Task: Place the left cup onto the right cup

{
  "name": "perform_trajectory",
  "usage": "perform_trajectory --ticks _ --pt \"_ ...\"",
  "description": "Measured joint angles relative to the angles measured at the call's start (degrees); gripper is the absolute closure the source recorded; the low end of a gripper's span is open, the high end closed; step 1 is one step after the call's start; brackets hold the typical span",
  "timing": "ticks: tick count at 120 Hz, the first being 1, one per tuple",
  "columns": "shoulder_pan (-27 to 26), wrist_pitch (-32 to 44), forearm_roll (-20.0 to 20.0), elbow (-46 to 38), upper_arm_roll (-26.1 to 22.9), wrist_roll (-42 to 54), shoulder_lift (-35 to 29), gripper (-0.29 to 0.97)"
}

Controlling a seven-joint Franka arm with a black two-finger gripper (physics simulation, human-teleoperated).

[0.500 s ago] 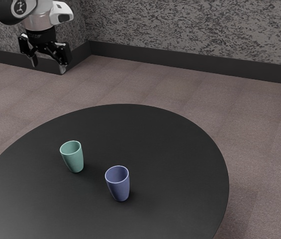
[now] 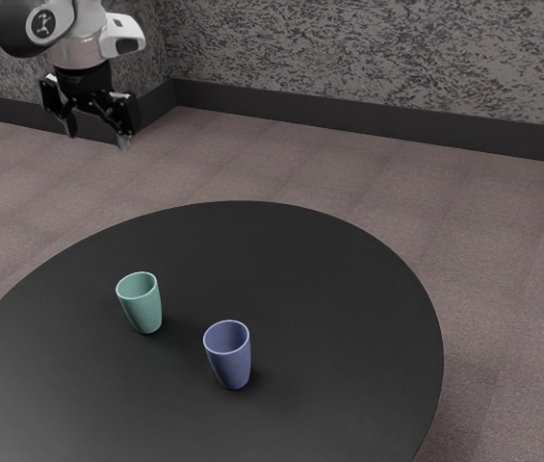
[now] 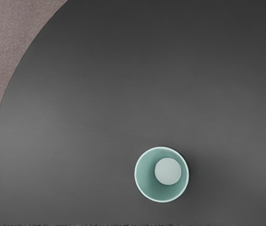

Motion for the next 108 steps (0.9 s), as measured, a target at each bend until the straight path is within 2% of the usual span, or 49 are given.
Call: perform_trajectory --ticks 48,108 --pt "0.2 3.3 -0.7 -10.1 0.0 0.5 0.0 0.0" --pt "0.7 5.6 -6.1 -19.2 0.0 0.6 1.0 0.0"
